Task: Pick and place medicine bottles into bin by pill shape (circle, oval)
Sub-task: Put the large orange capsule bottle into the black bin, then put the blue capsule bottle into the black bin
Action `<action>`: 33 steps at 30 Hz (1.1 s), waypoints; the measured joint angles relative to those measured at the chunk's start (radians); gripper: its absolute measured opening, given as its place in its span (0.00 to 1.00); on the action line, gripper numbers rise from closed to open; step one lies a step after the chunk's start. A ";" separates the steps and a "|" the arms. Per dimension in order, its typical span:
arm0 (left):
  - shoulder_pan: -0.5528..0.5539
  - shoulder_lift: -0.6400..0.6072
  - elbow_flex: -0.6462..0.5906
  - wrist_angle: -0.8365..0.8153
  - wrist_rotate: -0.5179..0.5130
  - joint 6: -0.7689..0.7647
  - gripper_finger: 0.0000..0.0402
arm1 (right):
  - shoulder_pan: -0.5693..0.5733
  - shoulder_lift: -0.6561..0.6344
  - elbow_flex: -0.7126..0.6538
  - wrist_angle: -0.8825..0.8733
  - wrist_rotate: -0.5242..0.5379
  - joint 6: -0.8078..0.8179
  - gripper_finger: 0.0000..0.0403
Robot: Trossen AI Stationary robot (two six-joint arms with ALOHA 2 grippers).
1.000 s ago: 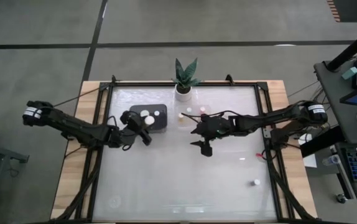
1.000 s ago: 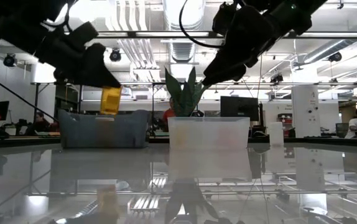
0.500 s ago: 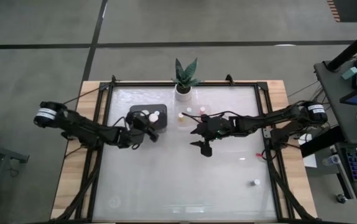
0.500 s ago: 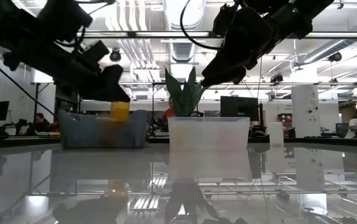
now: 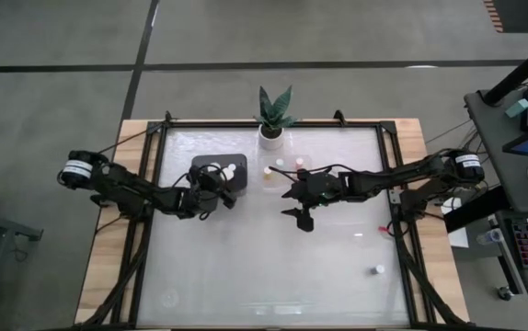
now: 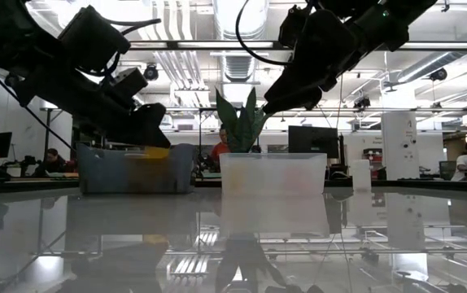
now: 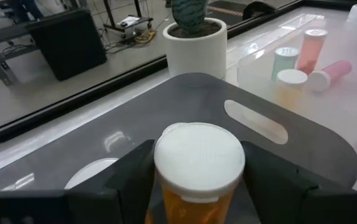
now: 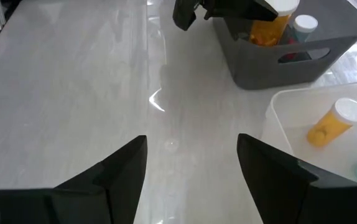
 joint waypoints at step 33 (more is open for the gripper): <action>-0.006 -0.233 0.072 0.076 0.144 0.158 0.61 | 0.067 -0.040 -0.042 -0.067 -0.002 0.078 0.60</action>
